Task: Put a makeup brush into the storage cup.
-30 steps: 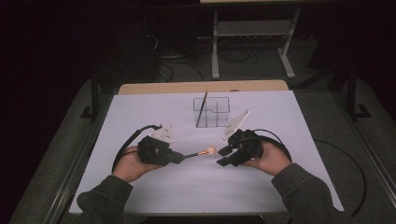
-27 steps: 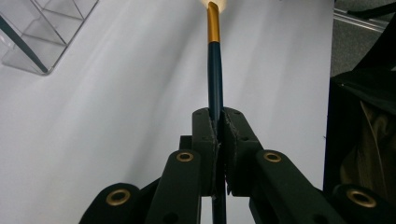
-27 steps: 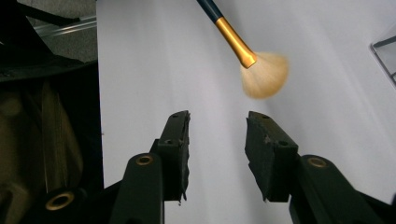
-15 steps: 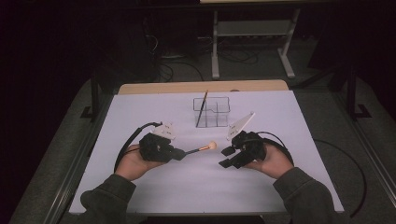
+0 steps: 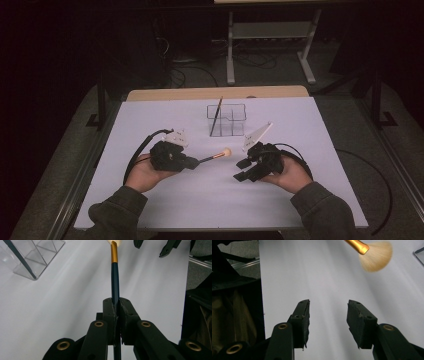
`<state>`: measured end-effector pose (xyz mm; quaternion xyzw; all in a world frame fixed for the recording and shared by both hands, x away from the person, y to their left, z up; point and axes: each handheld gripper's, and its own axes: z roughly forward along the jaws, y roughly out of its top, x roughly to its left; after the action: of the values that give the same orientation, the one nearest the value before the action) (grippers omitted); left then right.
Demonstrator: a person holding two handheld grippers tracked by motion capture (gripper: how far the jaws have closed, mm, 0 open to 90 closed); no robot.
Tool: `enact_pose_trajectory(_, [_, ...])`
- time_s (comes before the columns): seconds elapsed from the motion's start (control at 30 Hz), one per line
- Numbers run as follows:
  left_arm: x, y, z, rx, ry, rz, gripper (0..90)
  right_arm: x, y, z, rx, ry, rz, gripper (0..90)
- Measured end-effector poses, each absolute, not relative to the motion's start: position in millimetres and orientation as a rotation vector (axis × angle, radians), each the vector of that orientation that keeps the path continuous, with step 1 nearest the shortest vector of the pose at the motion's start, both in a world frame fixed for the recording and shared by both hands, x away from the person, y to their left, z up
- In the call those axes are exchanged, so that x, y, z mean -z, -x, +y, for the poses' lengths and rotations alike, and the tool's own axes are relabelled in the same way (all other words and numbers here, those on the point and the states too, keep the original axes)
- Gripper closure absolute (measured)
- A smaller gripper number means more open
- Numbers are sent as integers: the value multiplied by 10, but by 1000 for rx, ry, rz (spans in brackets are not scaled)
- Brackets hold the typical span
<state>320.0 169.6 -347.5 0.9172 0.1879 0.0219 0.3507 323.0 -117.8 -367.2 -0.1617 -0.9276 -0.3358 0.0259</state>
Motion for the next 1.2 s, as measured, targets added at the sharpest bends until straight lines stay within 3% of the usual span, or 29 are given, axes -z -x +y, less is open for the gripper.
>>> enact_pose_trajectory(0.73, [3487,-3228,1618,-54,-2361,517,839,3680,-3263,-1138,1065,552,-2809,534])
enact_pose_trajectory(1.0, [3477,-3242,1532,-52,-2322,564,840,3664,-3306,-1107,1116,611,-2806,583])
enact_pose_trajectory(1.2, [3502,-3236,1438,-41,-2335,542,839,3650,-3378,-1122,1118,681,-2739,544])
